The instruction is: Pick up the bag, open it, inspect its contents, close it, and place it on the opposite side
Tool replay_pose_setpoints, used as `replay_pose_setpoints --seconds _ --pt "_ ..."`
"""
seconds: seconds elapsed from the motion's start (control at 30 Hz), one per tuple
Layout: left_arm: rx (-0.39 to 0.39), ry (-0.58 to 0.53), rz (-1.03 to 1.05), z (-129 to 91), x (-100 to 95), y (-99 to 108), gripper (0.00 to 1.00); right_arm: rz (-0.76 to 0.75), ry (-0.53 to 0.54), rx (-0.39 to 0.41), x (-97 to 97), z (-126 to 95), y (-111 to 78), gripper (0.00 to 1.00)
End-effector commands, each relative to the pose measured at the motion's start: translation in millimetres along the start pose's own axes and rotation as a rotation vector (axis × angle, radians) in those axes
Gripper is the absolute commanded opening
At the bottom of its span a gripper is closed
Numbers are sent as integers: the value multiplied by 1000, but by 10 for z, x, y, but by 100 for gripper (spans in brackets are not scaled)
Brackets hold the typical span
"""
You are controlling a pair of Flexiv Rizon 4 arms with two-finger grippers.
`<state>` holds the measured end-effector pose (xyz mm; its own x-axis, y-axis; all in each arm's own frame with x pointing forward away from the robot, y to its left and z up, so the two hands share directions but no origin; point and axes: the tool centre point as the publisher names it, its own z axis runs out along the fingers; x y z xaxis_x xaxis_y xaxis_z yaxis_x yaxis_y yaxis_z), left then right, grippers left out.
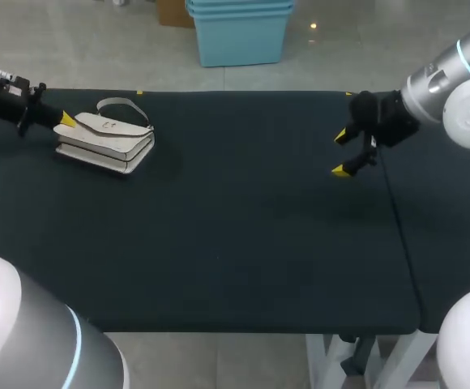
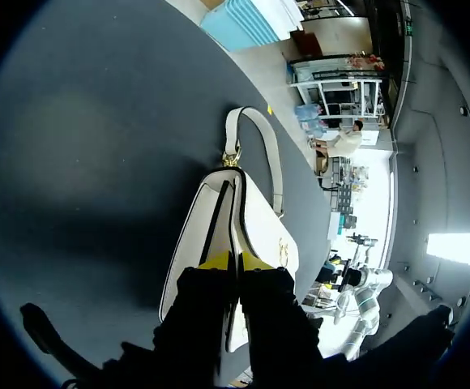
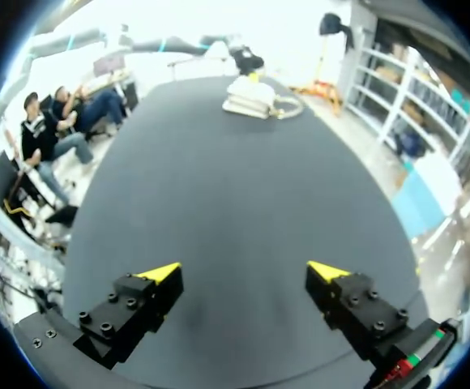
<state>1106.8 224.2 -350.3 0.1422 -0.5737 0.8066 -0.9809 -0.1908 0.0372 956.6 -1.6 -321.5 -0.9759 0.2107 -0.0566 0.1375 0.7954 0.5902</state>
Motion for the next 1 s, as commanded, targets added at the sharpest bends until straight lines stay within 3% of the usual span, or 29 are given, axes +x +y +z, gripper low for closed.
replay_pose_setpoints --seconds 0.03,0.07,0.63,0.77,0.9,0.93,1.0 --pt "222 -55 -21 143 151 178 0 0 1 0 -5 1 1 100" --pt "248 -72 -21 160 173 212 0 0 1 0 -5 1 1 100" --pt "248 -72 -21 160 173 212 0 0 1 0 -5 1 1 100" --pt "458 -128 -114 403 358 603 0 0 1 0 -5 1 1 100" --pt "555 -150 -122 609 455 894 0 0 1 0 -5 1 1 100" --pt "611 -181 -112 666 475 937 0 0 1 0 -5 1 1 100" --pt "627 -177 -110 747 519 999 0 0 1 0 -5 1 1 100"
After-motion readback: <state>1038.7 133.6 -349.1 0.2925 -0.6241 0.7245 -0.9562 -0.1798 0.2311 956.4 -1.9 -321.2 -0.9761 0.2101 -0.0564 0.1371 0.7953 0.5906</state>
